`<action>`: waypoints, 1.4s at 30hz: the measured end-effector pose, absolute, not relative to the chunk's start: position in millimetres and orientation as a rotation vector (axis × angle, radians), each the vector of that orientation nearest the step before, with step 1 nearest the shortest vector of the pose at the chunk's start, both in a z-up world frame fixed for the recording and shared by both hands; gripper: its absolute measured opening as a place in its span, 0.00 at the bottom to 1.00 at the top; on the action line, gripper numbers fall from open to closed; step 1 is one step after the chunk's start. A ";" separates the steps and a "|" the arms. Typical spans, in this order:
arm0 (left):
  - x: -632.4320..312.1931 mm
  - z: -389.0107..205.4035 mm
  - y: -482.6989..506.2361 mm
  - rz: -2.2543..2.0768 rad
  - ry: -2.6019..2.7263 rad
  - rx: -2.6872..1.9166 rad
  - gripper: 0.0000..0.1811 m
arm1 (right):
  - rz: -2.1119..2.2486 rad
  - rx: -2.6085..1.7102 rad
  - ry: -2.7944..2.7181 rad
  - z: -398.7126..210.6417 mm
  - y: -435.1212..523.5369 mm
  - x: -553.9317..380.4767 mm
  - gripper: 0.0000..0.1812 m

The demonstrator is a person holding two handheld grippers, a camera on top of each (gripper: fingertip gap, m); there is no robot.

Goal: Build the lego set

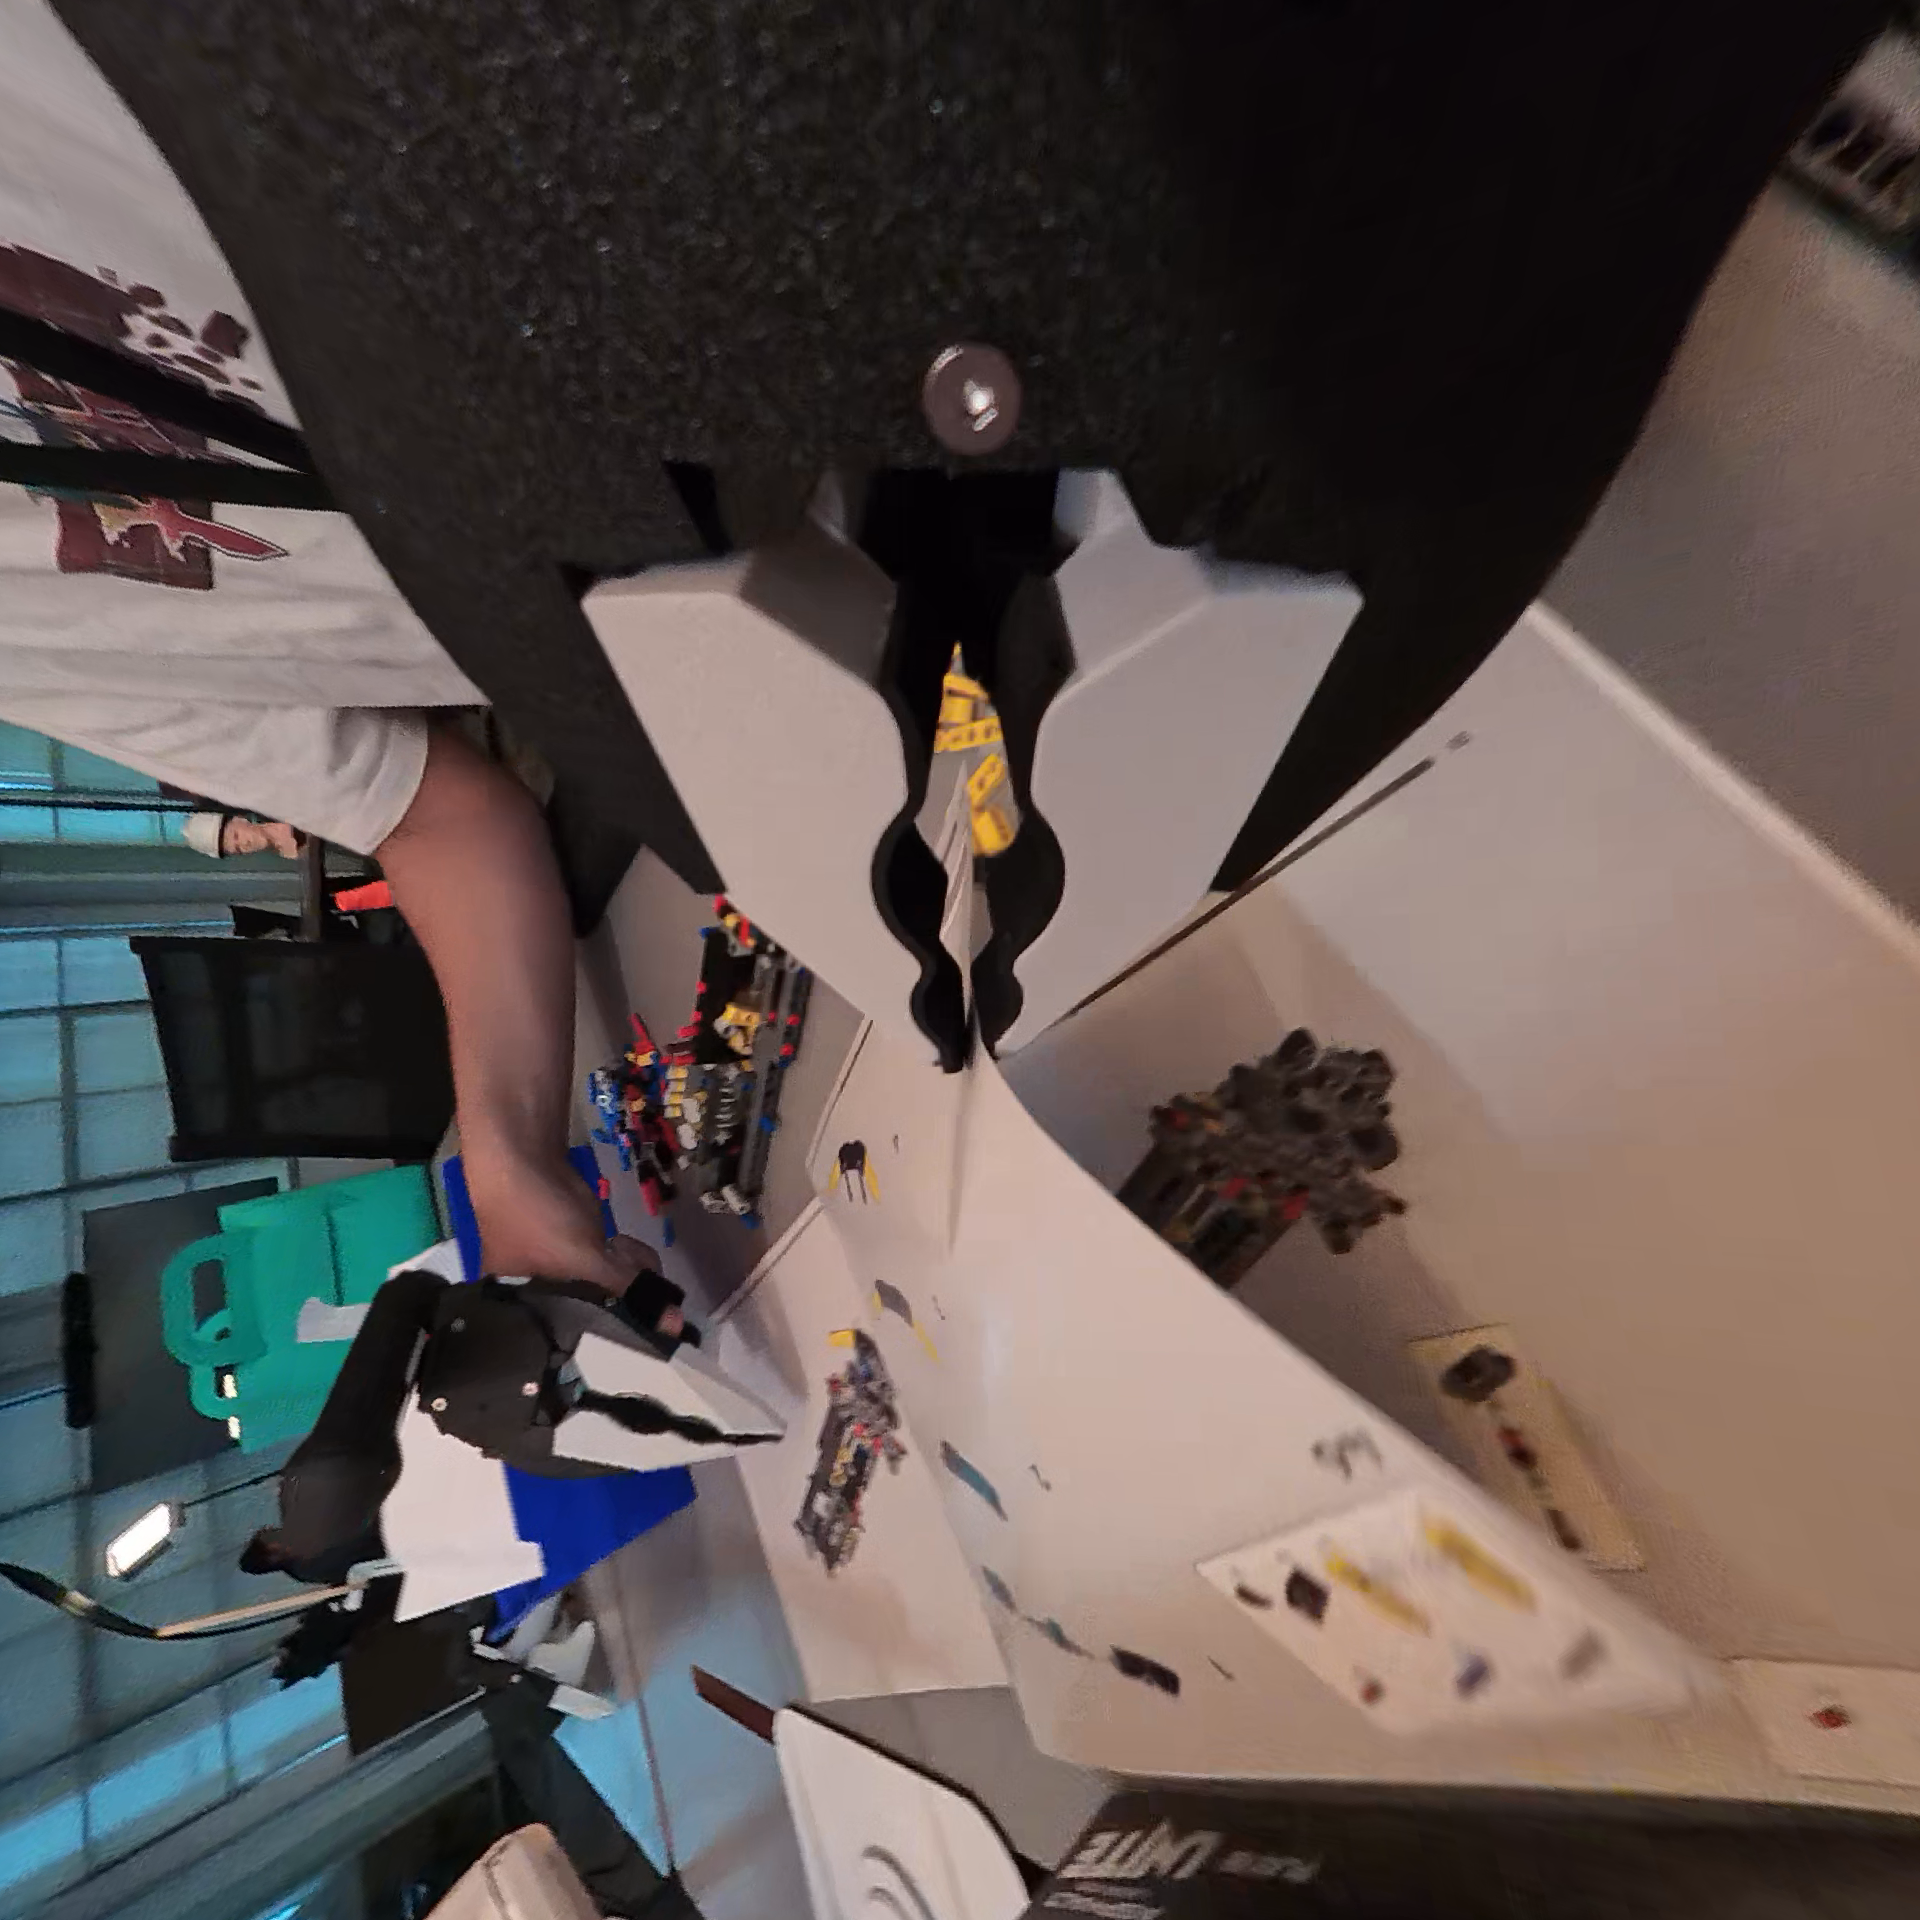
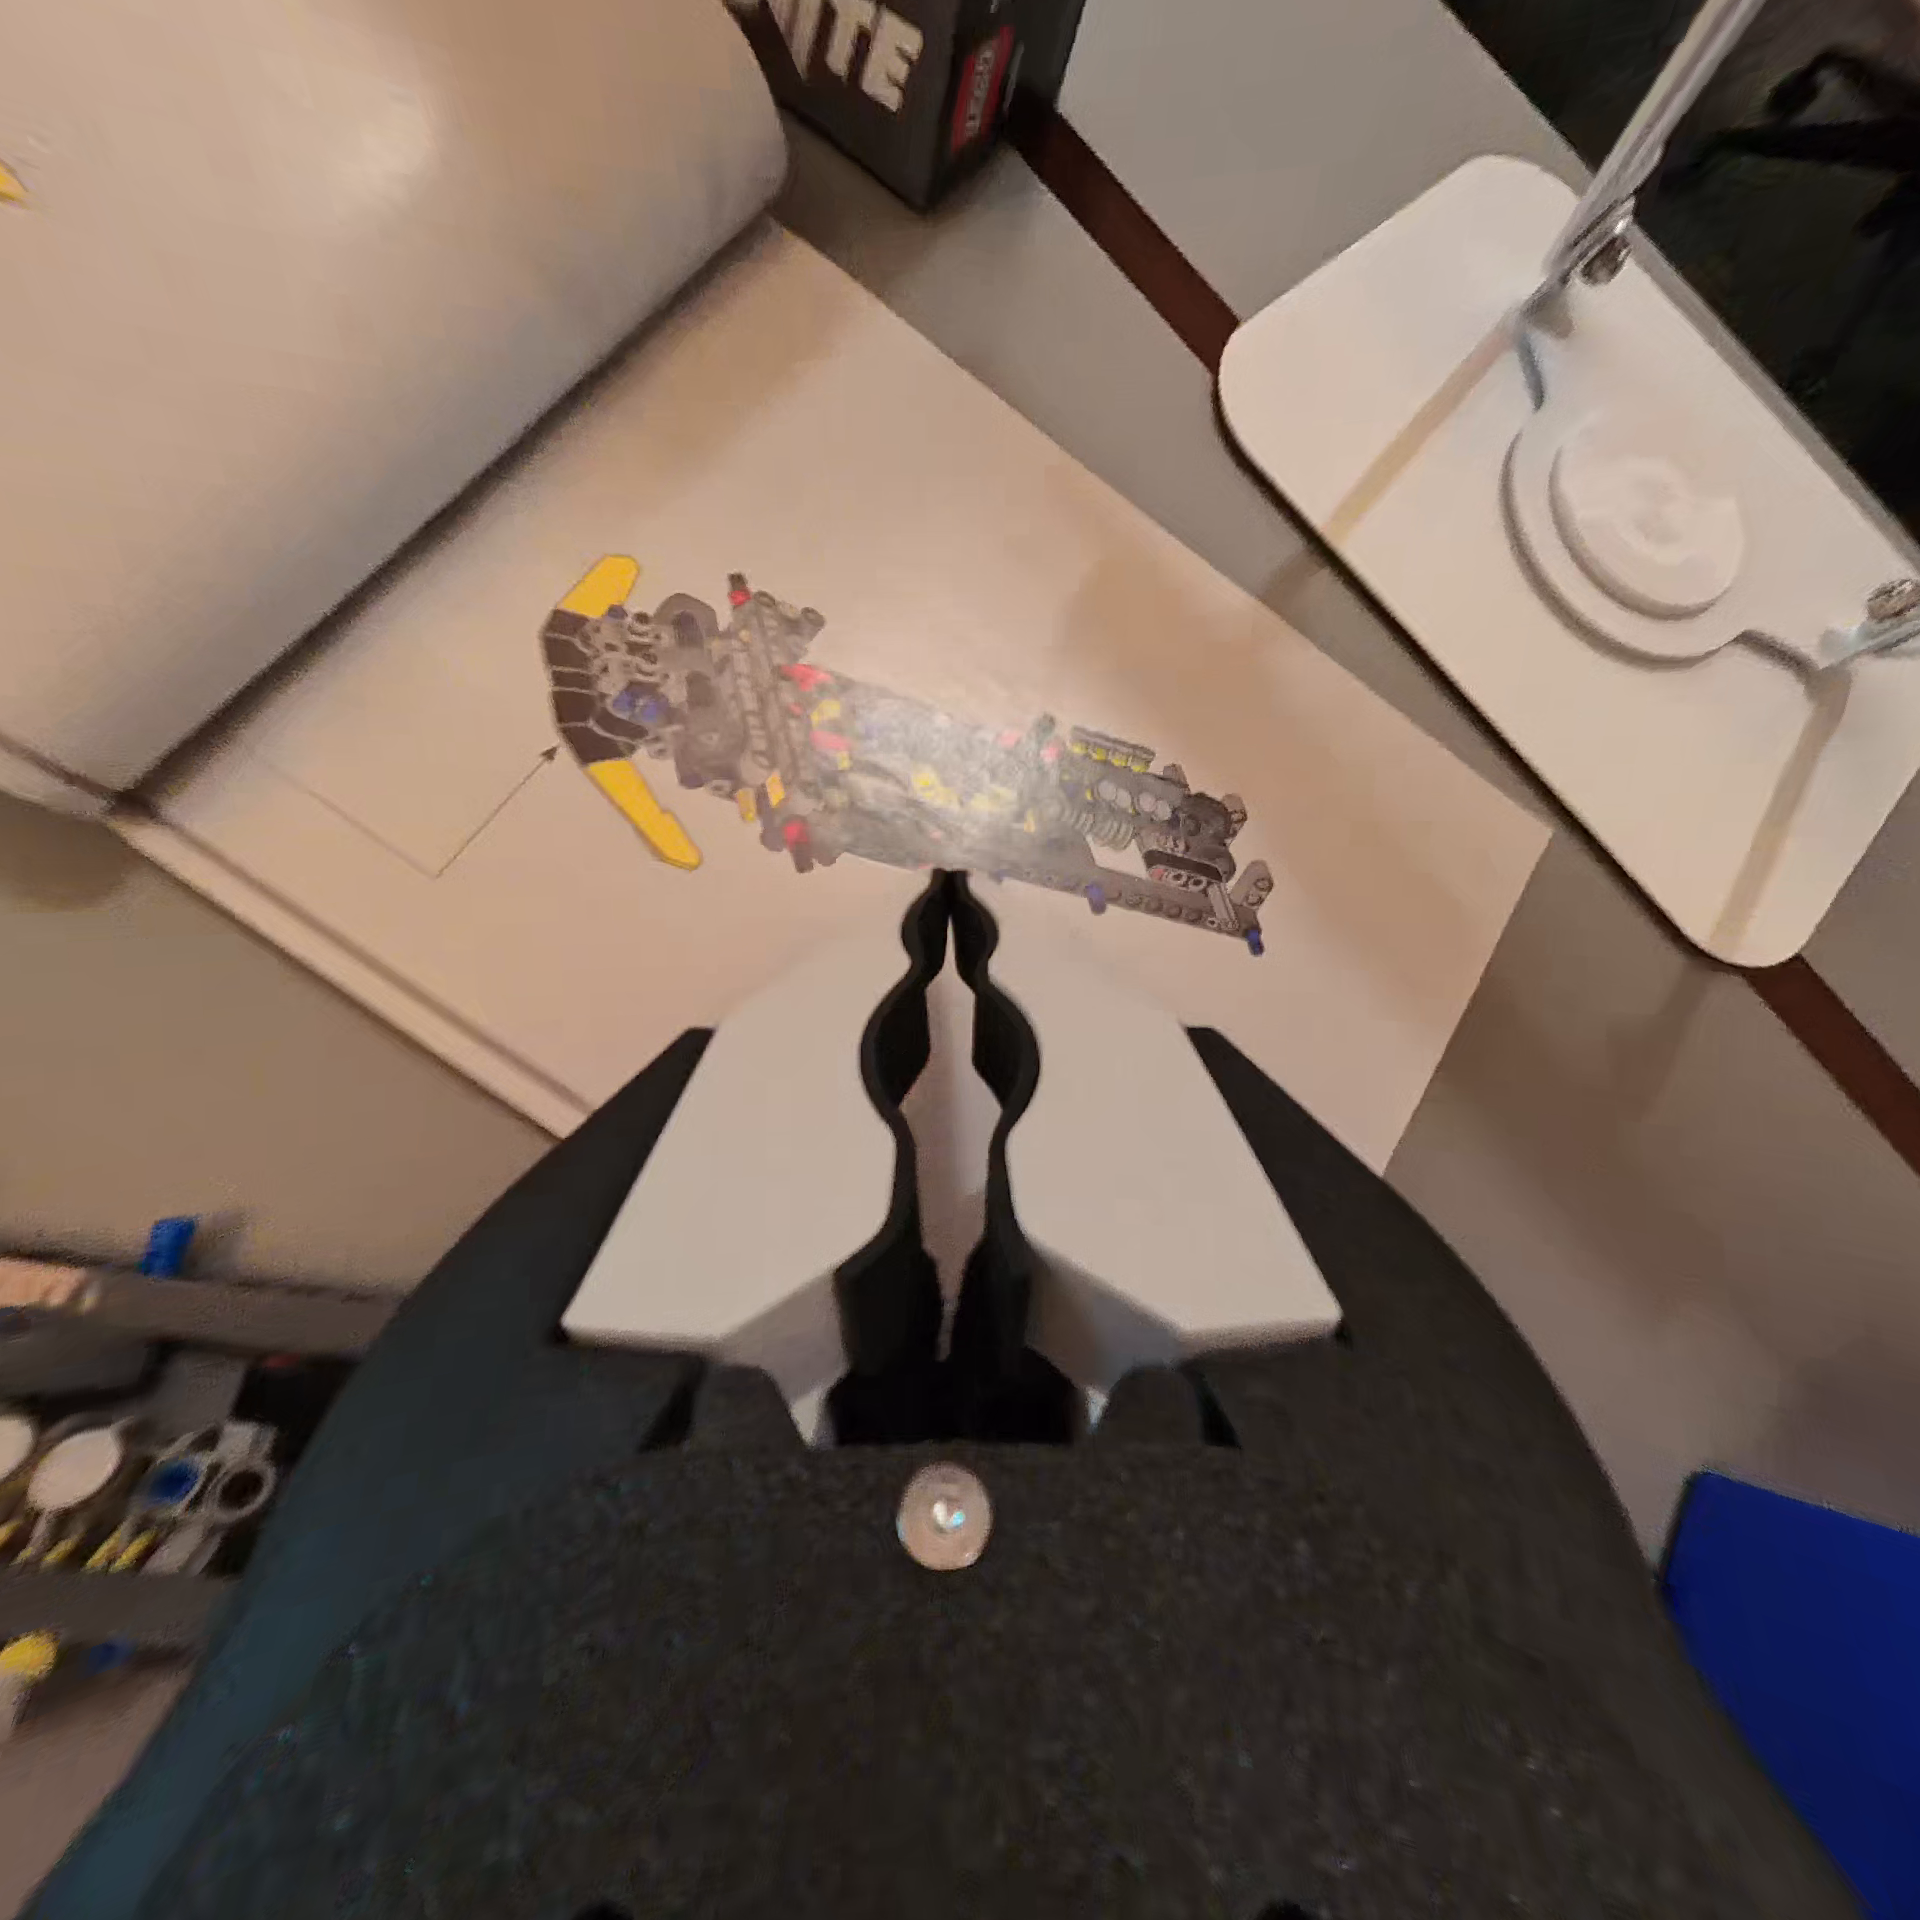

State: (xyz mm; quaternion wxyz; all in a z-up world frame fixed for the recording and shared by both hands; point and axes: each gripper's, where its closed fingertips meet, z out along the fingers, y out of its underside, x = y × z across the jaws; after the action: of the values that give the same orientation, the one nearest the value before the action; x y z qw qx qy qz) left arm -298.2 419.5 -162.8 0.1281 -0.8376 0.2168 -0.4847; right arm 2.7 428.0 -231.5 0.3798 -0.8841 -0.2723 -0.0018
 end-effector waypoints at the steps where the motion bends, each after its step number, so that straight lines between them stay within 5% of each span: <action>1: -303.1 -166.3 420.5 -1.393 0.623 -2.448 0.00 | -0.029 -2.290 -0.690 -236.9 429.1 4.9 0.00; 14: -347.2 -215.9 416.9 -1.204 0.548 -2.587 0.00 | -0.205 -2.355 -0.547 -248.0 429.0 32.1 0.00; 21: -346.1 -223.1 414.7 -1.134 0.597 -2.595 0.00 | 0.271 -2.029 -1.118 -215.6 389.9 -124.1 0.00; 34: -365.0 -232.6 418.7 -0.988 0.604 -2.613 0.00 | 0.290 -2.135 -1.236 -245.1 391.1 -144.4 0.00; 42: -291.9 -157.5 451.7 -0.545 0.829 -2.252 0.08 | 0.241 -2.141 -1.274 -247.8 391.1 -145.5 0.00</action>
State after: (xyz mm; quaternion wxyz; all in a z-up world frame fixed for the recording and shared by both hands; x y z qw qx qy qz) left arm -291.9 451.7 -157.5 0.3341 -0.8626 0.3175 -0.2087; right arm -145.5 391.1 -247.8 0.3140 -0.8121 -0.4832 0.0915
